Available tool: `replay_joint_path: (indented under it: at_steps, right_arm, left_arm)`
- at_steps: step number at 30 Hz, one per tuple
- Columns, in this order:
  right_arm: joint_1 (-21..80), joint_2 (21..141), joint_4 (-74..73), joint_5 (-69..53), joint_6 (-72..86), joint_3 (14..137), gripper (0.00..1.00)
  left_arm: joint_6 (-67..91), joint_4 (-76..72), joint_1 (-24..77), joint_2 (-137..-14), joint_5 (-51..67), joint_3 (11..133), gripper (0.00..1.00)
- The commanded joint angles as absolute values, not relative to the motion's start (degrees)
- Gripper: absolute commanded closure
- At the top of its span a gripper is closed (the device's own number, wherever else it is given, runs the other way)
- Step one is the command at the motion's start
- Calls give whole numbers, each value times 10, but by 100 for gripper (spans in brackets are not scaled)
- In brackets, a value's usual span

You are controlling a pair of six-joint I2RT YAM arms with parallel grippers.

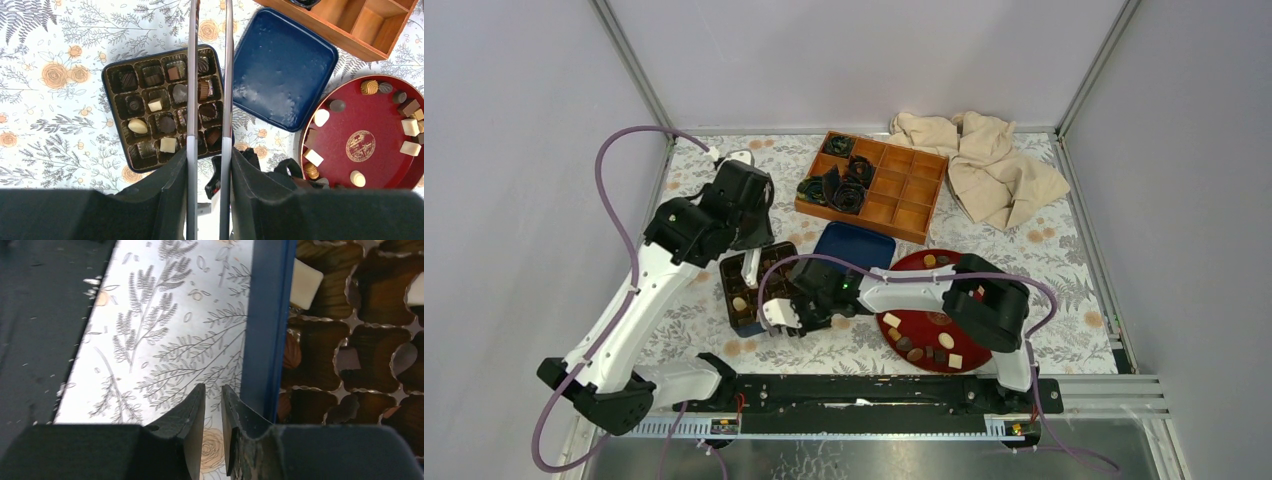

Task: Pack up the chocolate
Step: Pick up the fake chocolate from the plate.

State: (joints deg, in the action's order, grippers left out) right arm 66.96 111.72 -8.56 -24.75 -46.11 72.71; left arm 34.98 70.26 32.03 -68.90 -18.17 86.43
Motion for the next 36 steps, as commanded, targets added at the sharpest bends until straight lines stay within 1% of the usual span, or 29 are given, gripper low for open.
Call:
replay_joint_path:
  at_steps: [1, 5, 12, 20, 23, 25, 27, 31, 34, 35, 36]
  right_arm:
    - [668, 1134, -42, -176, -419, 760, 74]
    - [656, 1137, -26, -142, -399, 766, 74]
    - [605, 1134, -6, -124, -354, 777, 74]
    - [561, 1174, 42, -97, -225, 832, 75]
    - [547, 1177, 33, -126, -195, 850, 74]
    - [535, 1158, 18, -176, -185, 848, 74]
    - [519, 1115, 4, -251, -182, 832, 73]
    - [455, 1012, -132, -396, -239, 815, 71]
    - [392, 944, -315, -481, -343, 836, 69]
    - [371, 928, -404, -493, -387, 844, 68]
    - [350, 914, -461, -495, -426, 848, 65]
  left_arm:
    - [314, 682, 306, -665, -176, 878, 62]
    - [319, 691, 303, -646, -181, 871, 62]
    - [334, 715, 303, -620, -192, 853, 63]
    - [349, 717, 303, -586, -166, 830, 63]
    - [350, 708, 303, -572, -143, 822, 63]
    - [348, 700, 303, -564, -122, 817, 63]
    - [346, 687, 303, -553, -89, 808, 63]
    - [342, 647, 303, -531, -11, 771, 64]
    - [342, 591, 304, -512, 78, 726, 64]
    - [342, 570, 304, -508, 107, 709, 64]
    - [343, 551, 304, -504, 135, 693, 65]
